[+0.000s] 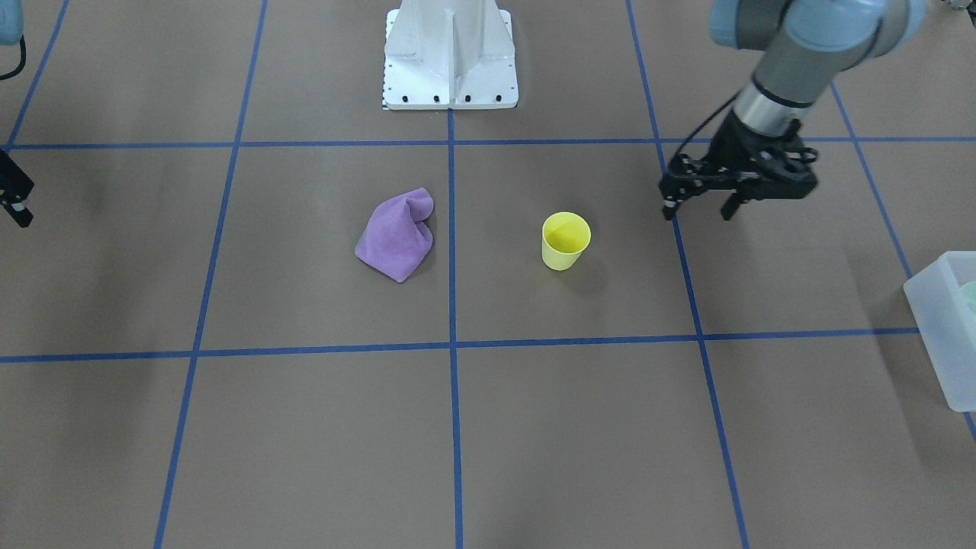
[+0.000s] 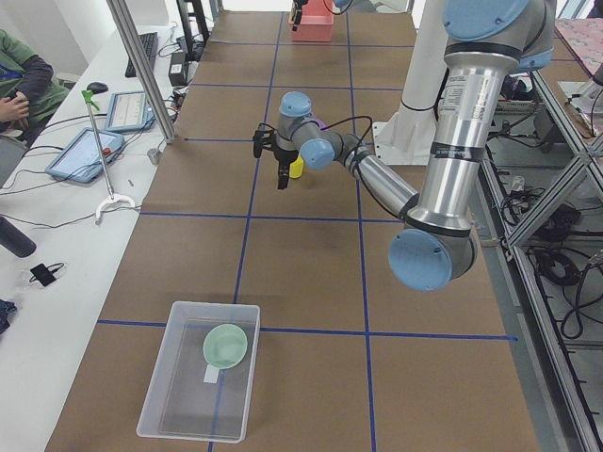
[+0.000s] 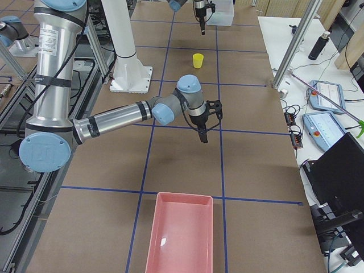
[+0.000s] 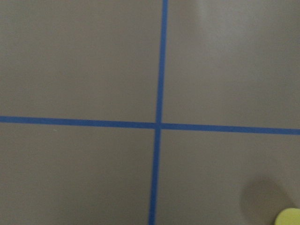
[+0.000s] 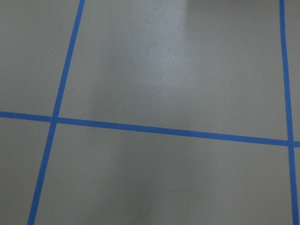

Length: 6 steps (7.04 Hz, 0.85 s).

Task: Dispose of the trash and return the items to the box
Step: 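Reach the left gripper to the yellow cup and grasp it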

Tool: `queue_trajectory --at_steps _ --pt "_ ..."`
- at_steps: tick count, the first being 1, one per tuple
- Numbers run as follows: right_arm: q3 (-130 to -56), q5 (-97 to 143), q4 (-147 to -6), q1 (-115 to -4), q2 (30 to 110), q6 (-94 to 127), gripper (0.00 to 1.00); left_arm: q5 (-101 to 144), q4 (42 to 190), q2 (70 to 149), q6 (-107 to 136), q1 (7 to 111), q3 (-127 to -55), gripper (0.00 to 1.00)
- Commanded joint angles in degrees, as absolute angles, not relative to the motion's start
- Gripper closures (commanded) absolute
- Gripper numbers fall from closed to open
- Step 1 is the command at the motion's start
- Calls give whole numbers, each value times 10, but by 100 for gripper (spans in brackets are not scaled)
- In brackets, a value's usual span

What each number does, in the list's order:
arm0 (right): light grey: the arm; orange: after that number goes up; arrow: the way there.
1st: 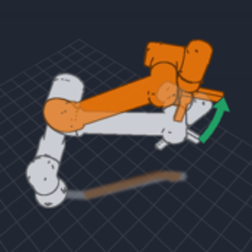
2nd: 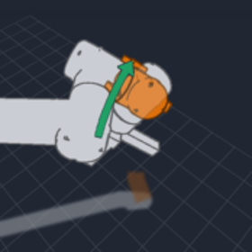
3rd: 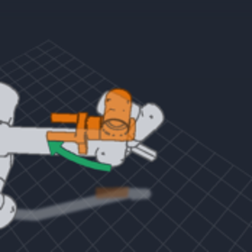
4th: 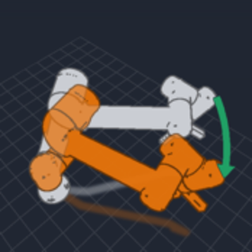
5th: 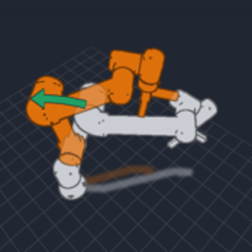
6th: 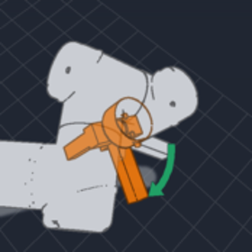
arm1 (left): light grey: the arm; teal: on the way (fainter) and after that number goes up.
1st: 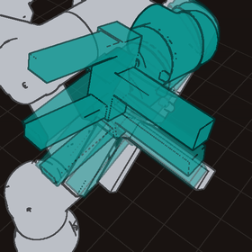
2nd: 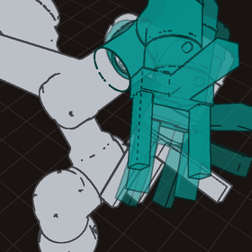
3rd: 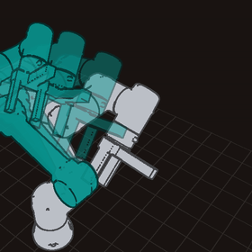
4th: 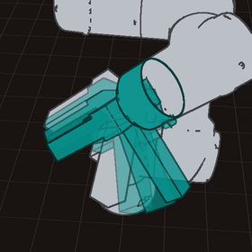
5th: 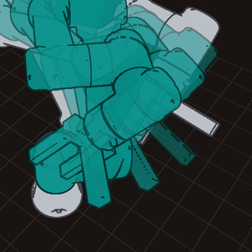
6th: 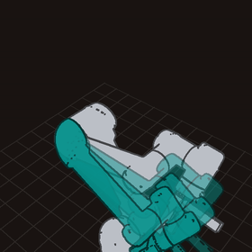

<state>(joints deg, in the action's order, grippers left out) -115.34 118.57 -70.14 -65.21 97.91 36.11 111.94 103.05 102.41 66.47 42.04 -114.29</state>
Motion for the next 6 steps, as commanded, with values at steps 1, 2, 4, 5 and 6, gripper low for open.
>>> queue_trajectory --at_steps 1,2,4,5,6 --pt "-1153 1186 -701 -652 979 361 0 1025 1028 1090 768 298 -1101 1" --pt "-1151 1186 -701 -652 978 361 0 1017 1029 1122 774 294 -1060 2" --pt "-1150 1186 -700 -652 976 361 0 1014 1030 1132 773 296 -1051 4" --pt "-1150 1186 -700 -651 975 361 0 1015 1030 1132 771 298 -1054 4" --pt "-1150 1186 -700 -651 975 361 0 1017 1029 1132 770 301 -1062 4"
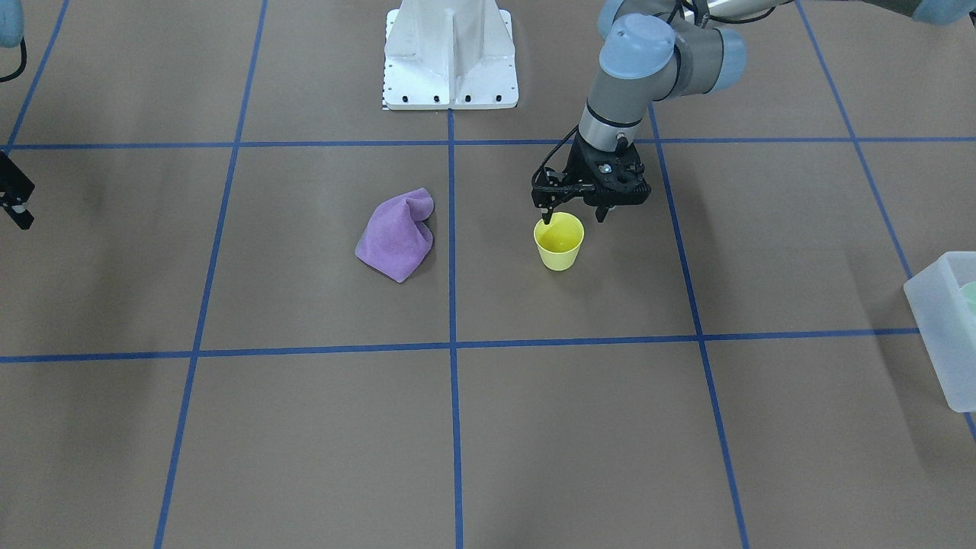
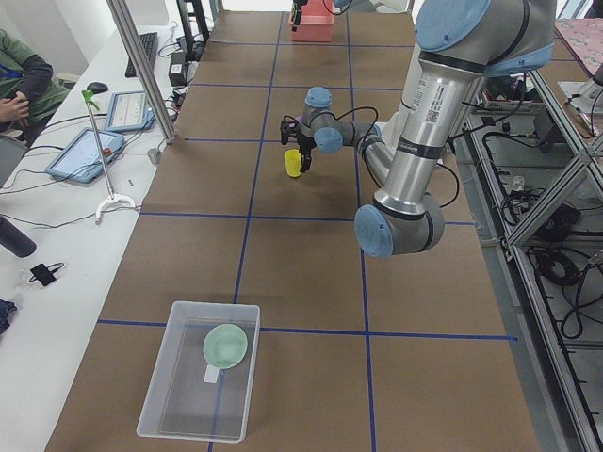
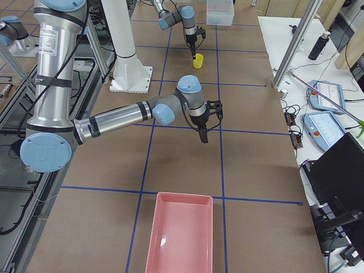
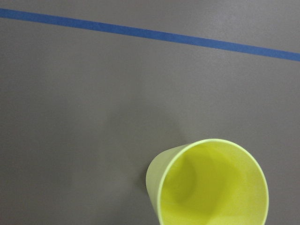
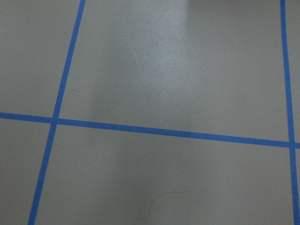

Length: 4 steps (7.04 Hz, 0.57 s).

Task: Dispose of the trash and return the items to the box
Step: 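Reach the left gripper to the yellow cup and grasp it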

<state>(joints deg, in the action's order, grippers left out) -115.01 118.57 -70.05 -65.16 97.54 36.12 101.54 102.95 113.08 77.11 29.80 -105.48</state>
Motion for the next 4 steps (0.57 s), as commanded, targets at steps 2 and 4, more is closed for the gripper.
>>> queue_trajectory --at_steps 2,4 --pt "-1150 1186 -700 -650 975 361 0 1020 1029 1130 767 319 -1068 4" --pt "-1150 1185 -700 -649 975 361 0 1020 1029 1127 766 323 -1063 4"
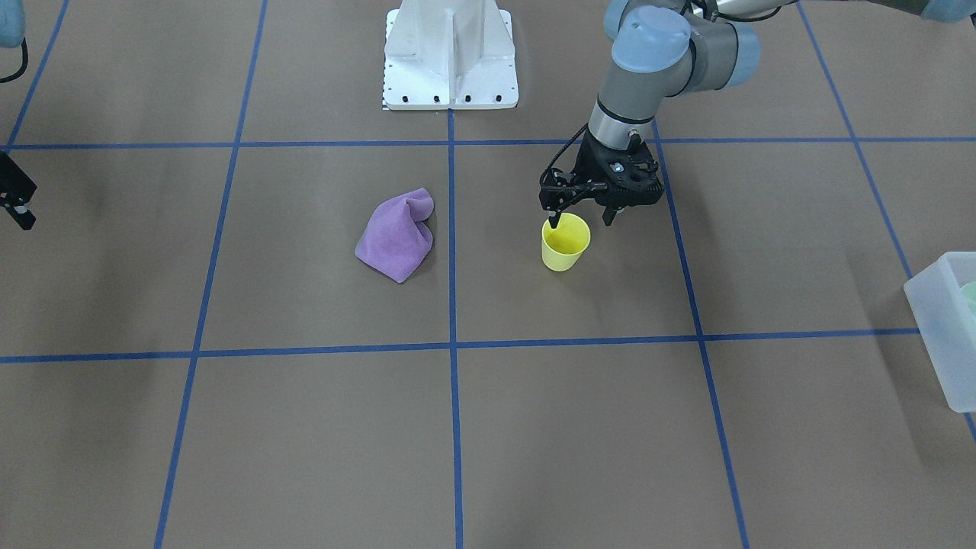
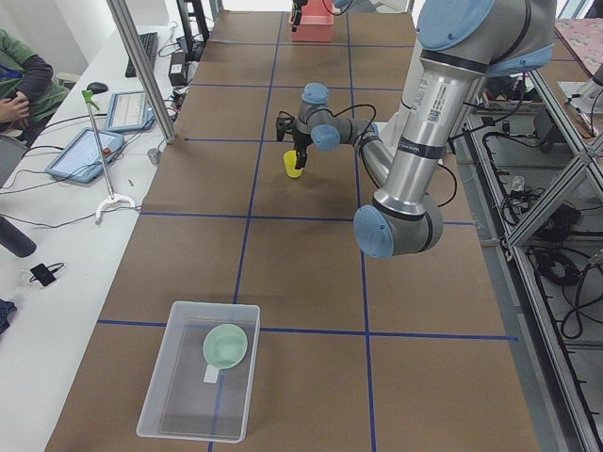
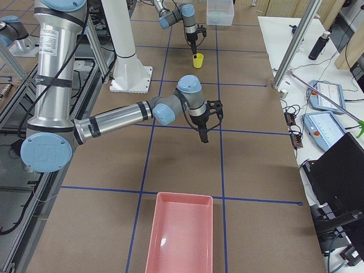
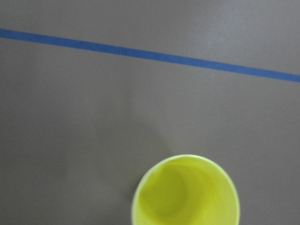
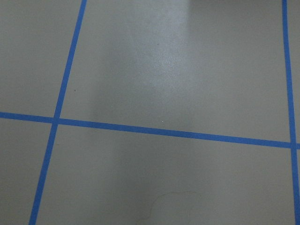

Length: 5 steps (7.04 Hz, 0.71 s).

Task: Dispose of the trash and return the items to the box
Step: 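Lift the yellow cup with the left gripper and carry it to the clear bin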

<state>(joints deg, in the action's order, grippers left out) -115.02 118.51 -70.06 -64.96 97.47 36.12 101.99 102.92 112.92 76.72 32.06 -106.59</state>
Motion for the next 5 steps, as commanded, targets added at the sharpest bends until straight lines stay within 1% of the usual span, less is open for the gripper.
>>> queue_trajectory --at_steps 1,2,3,4,5 --pt "-1150 1185 -700 -648 975 361 0 1016 1029 1127 767 321 -1046 7" --pt "-1150 1185 -700 -646 975 362 0 1014 1030 1130 768 319 -1032 16" --pt "-1149 1185 -700 -645 975 362 0 1014 1032 1131 767 318 -1027 51" --pt "-1149 1185 -700 -645 975 362 0 1015 1032 1131 767 318 -1029 83" --pt "-1148 1185 -700 -645 975 361 0 1016 1033 1133 767 317 -1033 100"
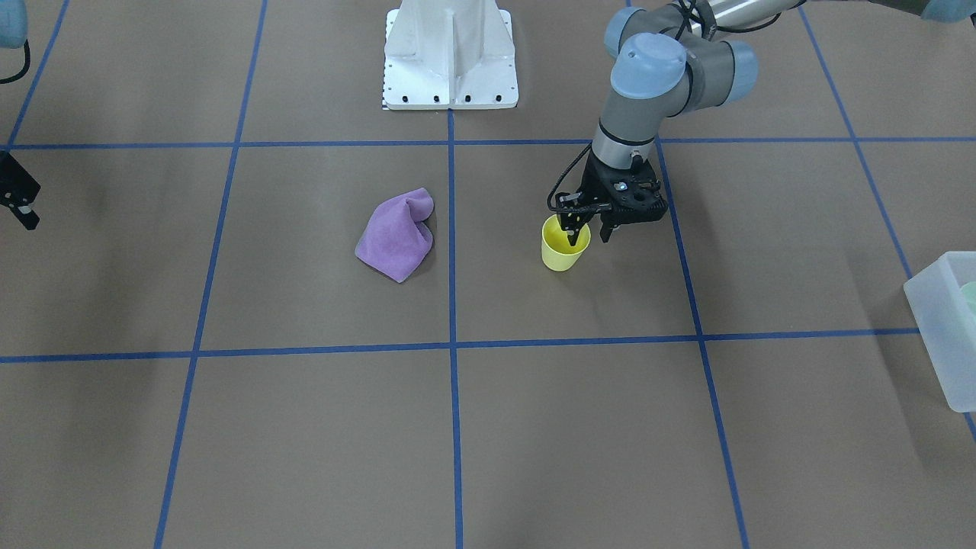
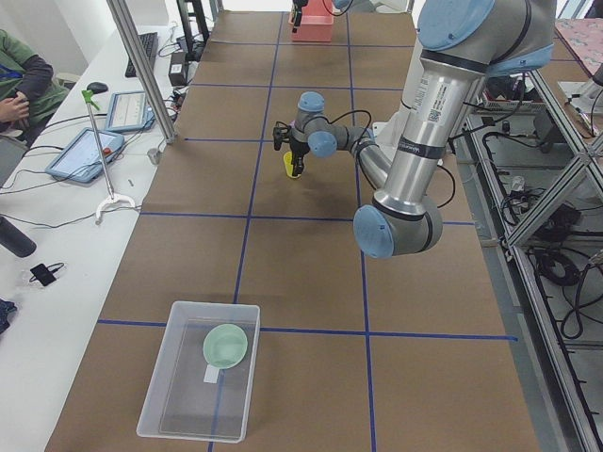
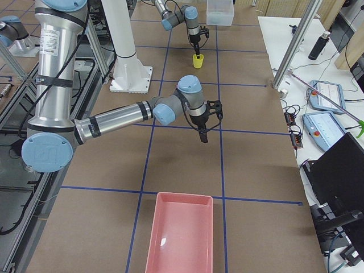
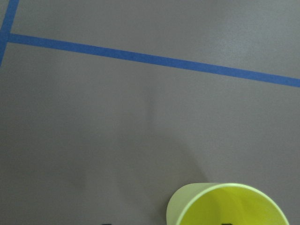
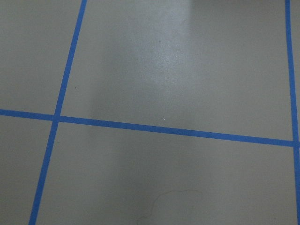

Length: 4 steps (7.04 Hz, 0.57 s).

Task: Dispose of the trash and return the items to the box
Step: 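Lift the yellow cup with the left gripper and carry it to the clear bin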

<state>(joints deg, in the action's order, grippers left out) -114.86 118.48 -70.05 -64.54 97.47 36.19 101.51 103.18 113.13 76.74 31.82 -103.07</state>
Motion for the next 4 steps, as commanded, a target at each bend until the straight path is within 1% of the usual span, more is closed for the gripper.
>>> queue_trajectory --at_steps 1,2,3,4 --pt "-1148 1185 -700 -645 975 362 0 1015 1033 1136 767 317 -1036 100" --pt "-1148 1185 -700 -644 975 362 0 1016 1033 1136 766 319 -1047 100" --pt "-1148 1185 -700 -644 975 362 0 1019 1027 1129 760 330 -1080 100" --pt "-1148 1185 -700 -644 974 362 0 1031 995 1122 725 365 -1105 100"
